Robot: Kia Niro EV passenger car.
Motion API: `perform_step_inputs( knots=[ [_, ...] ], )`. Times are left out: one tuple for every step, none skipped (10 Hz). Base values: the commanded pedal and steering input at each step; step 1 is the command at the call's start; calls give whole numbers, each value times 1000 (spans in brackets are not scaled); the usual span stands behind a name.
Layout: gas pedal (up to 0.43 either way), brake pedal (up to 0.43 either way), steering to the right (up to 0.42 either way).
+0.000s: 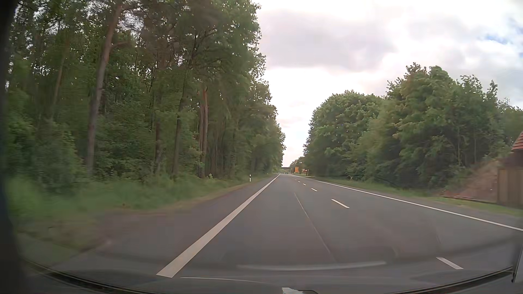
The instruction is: Follow the waypoints while adhering to traffic rules and regulations
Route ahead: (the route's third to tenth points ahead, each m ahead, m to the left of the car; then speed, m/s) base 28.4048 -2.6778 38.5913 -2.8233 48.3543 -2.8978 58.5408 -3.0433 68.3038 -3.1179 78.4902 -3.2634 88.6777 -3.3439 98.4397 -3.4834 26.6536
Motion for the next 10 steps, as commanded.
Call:
perform_step_inputs(
  knots=[
    [311, 0, 6],
    [299, 0, 6],
    [299, 0, 6],
    [287, 0, 6],
    [268, 0, 6],
    [268, 0, 3],
    [228, 0, 3],
    [228, 0, 3],
    [220, 0, 3],
    [220, 0, 3]
  ],
)
